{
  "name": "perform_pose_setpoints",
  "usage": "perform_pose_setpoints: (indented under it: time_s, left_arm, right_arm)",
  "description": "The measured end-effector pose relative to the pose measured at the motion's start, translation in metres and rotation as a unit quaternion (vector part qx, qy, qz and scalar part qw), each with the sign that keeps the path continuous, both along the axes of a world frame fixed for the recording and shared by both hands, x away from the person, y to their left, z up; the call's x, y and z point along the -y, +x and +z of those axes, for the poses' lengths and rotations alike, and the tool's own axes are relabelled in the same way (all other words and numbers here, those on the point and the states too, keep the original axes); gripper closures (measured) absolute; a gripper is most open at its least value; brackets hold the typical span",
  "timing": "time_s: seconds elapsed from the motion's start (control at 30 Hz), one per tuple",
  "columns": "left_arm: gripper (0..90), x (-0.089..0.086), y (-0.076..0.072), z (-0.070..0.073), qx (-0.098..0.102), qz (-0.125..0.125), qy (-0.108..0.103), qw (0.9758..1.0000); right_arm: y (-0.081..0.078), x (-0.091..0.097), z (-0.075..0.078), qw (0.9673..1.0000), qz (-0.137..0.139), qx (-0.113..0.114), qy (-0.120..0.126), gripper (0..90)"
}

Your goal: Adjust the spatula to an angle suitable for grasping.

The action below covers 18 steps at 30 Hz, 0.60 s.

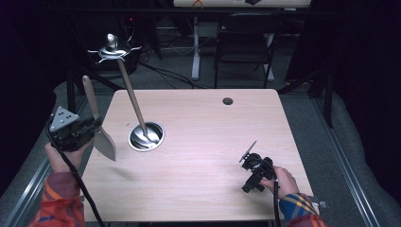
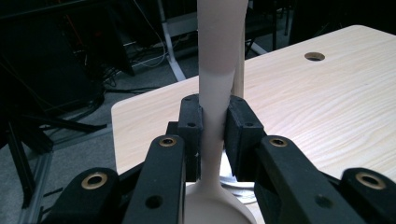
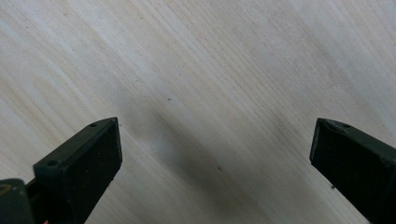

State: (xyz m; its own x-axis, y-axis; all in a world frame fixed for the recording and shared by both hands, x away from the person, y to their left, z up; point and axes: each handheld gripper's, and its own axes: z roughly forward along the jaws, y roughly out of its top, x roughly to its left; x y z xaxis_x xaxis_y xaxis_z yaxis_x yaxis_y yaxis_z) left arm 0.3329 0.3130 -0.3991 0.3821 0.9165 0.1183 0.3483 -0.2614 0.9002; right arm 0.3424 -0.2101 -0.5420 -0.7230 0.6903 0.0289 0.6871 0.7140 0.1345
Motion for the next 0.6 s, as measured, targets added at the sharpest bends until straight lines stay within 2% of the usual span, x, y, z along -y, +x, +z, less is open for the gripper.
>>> perform_pose_setpoints:
  time_s: [0.1,0.13,0.23,0.33,0.6]
  left_arm:
    - [77.4,0.001,0.004,0.002,0.000,-0.002,-0.004,1.0000]
    - [77.4,0.002,0.005,0.003,0.000,-0.002,-0.004,1.0000]
    - [77.4,0.003,0.008,0.006,-0.001,-0.005,-0.005,1.0000]
    - [77.4,0.005,0.012,0.010,0.000,-0.012,-0.005,0.9999]
    - [77.4,0.007,0.019,0.017,0.005,-0.013,-0.009,0.9999]
  right_arm:
    - [0.000,-0.001,0.001,1.0000,-0.003,-0.006,-0.003,1.9]
    - [0.000,0.000,0.000,1.0000,-0.001,0.001,-0.001,1.9]
    - [0.000,0.000,0.000,1.0000,-0.001,0.002,-0.003,1.9]
    - [0.001,0.002,0.001,1.0000,-0.003,-0.005,-0.002,1.9]
    - [0.001,0.002,0.001,1.0000,-0.005,-0.004,-0.003,1.9]
